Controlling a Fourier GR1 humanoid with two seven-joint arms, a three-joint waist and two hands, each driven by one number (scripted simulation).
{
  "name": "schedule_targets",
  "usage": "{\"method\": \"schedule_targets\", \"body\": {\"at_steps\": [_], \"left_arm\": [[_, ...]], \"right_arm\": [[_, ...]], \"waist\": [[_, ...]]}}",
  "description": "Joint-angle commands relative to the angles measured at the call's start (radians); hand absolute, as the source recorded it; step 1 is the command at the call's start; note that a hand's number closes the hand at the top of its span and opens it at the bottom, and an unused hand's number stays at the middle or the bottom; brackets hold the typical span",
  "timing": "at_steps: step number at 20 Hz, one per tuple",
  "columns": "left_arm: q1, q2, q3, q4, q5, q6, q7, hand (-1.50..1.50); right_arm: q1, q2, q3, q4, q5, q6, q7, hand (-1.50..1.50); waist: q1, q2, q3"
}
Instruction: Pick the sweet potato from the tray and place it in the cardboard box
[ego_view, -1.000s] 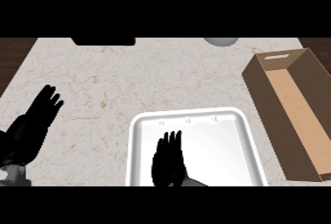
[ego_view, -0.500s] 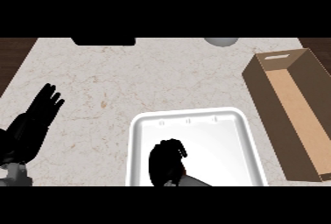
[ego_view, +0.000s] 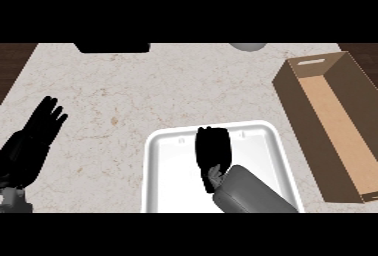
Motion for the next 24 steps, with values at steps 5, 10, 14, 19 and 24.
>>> {"method": "schedule_targets", "body": {"at_steps": [5,10,14,19,24], "left_arm": [[-0.012,0.021,0.014,0.02,0.0,-0.038,-0.025,0.0],[-0.055,0.003,0.017,0.068,-0.014,-0.038,-0.017,0.0],[0.071,-0.033,-0.005,-0.009,-0.018,-0.042,-0.043,0.0],[0.029,-0.024,0.005,-0.001,-0.022,-0.044,-0.027,0.0],[0.021,-0.008,0.039,0.018,0.001,-0.055,-0.012,0.0]], "right_arm": [[-0.14,-0.046,-0.415,0.172,-0.047,-0.266,0.049,1.5],[-0.223,-0.031,-0.421,0.251,0.033,-0.358,-0.004,1.5],[-0.318,-0.031,-0.399,0.059,0.077,-0.256,0.125,1.5],[-0.375,-0.05,-0.402,-0.019,0.201,-0.276,0.213,1.5],[-0.393,-0.096,-0.462,-0.157,0.278,-0.199,0.314,1.5]], "waist": [[0.033,0.004,-0.003],[0.025,-0.002,-0.003],[0.024,-0.012,-0.004],[0.018,-0.01,-0.003],[0.005,-0.013,-0.004]]}}
